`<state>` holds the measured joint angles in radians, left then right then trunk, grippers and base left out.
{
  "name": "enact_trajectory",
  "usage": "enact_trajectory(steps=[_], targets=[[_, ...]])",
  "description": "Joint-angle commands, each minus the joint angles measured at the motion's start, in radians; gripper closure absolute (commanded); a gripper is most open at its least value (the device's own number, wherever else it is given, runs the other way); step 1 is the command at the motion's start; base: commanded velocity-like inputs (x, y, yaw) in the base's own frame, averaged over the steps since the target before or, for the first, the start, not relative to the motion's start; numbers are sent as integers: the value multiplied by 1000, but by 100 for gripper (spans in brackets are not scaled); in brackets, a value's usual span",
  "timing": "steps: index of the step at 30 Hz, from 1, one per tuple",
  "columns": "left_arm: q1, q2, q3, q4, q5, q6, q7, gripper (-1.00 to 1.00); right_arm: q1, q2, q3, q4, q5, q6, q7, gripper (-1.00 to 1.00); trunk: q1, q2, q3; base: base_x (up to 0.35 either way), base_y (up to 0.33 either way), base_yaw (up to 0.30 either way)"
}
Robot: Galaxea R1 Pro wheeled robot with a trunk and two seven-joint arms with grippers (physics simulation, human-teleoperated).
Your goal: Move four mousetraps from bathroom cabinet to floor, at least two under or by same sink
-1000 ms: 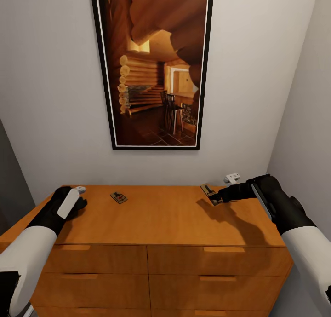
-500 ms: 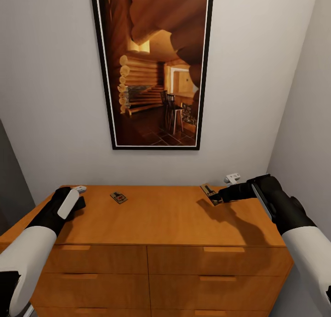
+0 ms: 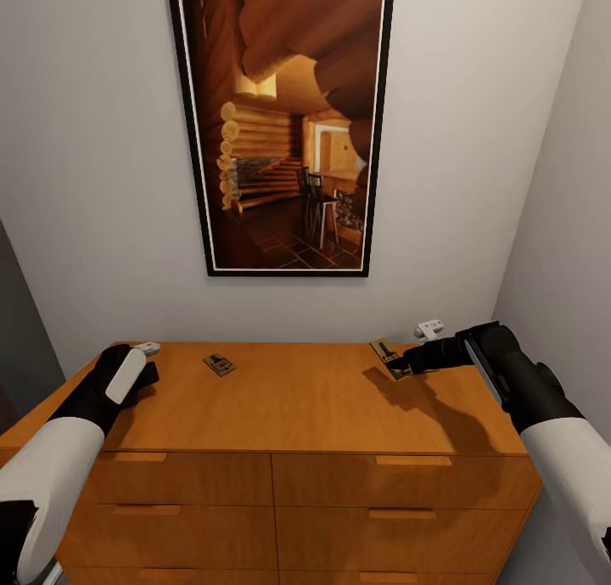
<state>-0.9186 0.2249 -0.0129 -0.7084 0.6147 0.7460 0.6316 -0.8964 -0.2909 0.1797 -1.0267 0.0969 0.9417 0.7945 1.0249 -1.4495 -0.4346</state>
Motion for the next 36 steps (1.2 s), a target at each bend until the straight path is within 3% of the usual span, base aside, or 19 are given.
enact_trajectory(steps=[1,11,19,36], targets=[[0,1,0,49,14,4,8,100,-1,-1,1,-1,7,3,6,100,0,-1,-1,0,0,0],[0,-1,1,-73,14,47,16,100,-1,-2,1,-2,7,3,8,100,0,-1,-1,0,0,0],[0,-2,1,-208,13,160,19,100,-1,-1,1,0,7,3,8,100,0,-1,-1,0,0,0],[0,-4,-1,-267,14,188,20,100,-1,-2,1,1,7,3,8,100,0,-1,-1,0,0,0]])
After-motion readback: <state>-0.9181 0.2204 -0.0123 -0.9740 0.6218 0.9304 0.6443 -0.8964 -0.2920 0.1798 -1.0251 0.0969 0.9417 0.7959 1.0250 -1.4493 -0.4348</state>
